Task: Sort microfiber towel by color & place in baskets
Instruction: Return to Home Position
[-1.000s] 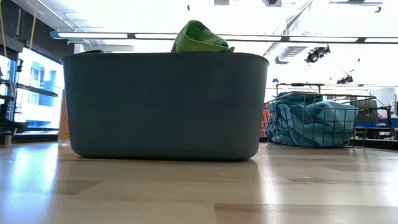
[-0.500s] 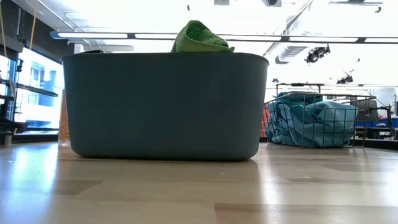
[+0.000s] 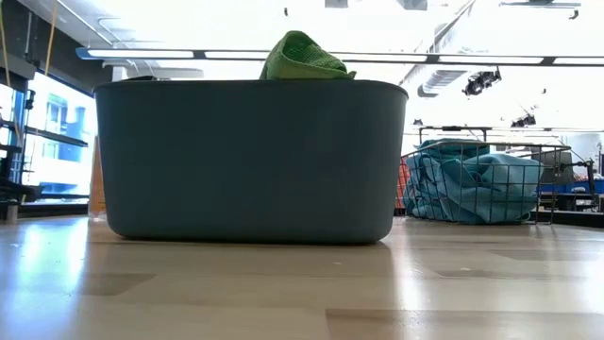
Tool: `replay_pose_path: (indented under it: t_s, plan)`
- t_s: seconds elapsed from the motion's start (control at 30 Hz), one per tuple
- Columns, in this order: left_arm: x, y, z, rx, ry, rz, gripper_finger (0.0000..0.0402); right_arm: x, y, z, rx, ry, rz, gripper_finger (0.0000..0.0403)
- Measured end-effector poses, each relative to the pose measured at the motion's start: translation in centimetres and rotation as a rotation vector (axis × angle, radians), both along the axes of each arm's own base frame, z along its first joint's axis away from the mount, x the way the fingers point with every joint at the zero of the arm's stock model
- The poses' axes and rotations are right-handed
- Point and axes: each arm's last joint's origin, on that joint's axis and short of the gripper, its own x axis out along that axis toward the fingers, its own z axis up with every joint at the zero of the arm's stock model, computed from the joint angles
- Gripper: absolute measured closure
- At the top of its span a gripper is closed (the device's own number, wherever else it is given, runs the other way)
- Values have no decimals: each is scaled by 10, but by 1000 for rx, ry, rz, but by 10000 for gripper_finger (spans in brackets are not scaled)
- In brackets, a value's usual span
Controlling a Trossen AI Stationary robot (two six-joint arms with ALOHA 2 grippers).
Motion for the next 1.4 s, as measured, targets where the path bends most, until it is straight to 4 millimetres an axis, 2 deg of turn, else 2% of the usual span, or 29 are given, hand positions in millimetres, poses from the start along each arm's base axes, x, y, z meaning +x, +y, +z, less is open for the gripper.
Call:
replay_pose_path:
  t_s: [0.23, 0.3, 0.43, 0.73, 0.9, 1.27, 1.4]
  plan:
    - [-17, -2, 4, 61, 33, 2, 182, 0, 0, 0, -7, 0, -1, 235]
    - [-24, -3, 0, 70, 32, 1, 182, 0, 0, 0, -8, 0, -1, 235]
    - [-41, -4, -27, 43, 9, 18, 182, 0, 0, 0, -7, 5, -1, 235]
    - [-85, -5, -98, -98, -169, 112, 183, 1, -1, -4, 1, 42, -22, 235]
    - [-100, -6, -131, -150, -177, 122, 198, 1, -1, -6, 3, 60, -25, 235]
    - [-123, -7, -169, -132, -270, 142, 263, 1, -1, -13, 119, 128, -16, 235]
    - [-126, -7, -169, -93, -271, 155, 299, 1, -1, -16, 145, 156, -16, 235]
